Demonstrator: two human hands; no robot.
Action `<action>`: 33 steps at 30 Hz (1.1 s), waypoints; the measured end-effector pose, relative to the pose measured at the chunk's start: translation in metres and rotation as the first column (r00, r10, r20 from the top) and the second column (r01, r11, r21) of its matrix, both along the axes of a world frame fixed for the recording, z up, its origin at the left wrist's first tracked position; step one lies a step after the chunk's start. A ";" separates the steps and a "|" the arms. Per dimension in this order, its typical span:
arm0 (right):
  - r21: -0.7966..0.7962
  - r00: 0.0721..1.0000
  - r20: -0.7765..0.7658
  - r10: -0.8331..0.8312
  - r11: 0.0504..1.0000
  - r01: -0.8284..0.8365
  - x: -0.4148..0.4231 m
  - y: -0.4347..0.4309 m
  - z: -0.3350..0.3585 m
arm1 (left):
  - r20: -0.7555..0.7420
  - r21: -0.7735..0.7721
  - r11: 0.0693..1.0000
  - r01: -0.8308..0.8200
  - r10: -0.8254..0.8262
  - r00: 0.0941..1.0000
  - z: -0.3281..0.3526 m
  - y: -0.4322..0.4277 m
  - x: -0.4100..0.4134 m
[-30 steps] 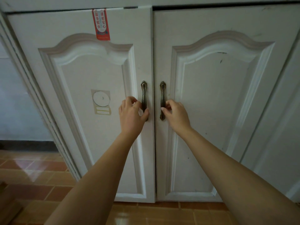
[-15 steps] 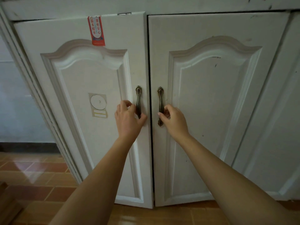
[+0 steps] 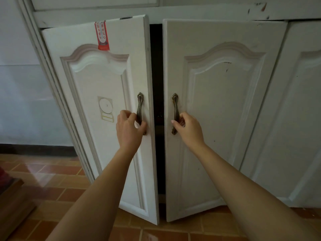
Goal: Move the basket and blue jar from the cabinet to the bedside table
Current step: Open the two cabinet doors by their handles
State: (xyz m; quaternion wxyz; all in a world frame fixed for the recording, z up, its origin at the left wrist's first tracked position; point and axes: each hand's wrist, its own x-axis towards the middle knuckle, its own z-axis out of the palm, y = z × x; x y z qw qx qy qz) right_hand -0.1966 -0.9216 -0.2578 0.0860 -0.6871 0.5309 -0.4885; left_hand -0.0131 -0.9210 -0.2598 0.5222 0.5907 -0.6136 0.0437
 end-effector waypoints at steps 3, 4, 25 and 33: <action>0.000 1.000 0.003 -0.013 1.000 0.013 -0.003 0.020 0.001 | -0.030 0.005 1.000 -0.015 0.015 0.999 -0.002 0.018 0.003; -0.001 1.000 0.006 -0.022 1.000 0.022 -0.003 0.023 0.001 | -0.040 0.009 1.000 -0.020 0.020 0.999 -0.003 0.020 0.004; -0.012 0.990 0.030 -0.135 0.991 0.135 -0.028 0.095 0.007 | -0.248 0.121 0.981 -0.154 0.180 0.952 -0.004 0.082 0.016; -0.028 0.985 0.040 -0.167 0.985 0.168 -0.034 0.104 0.006 | -0.149 0.210 0.953 -0.218 0.251 0.956 -0.006 0.088 0.015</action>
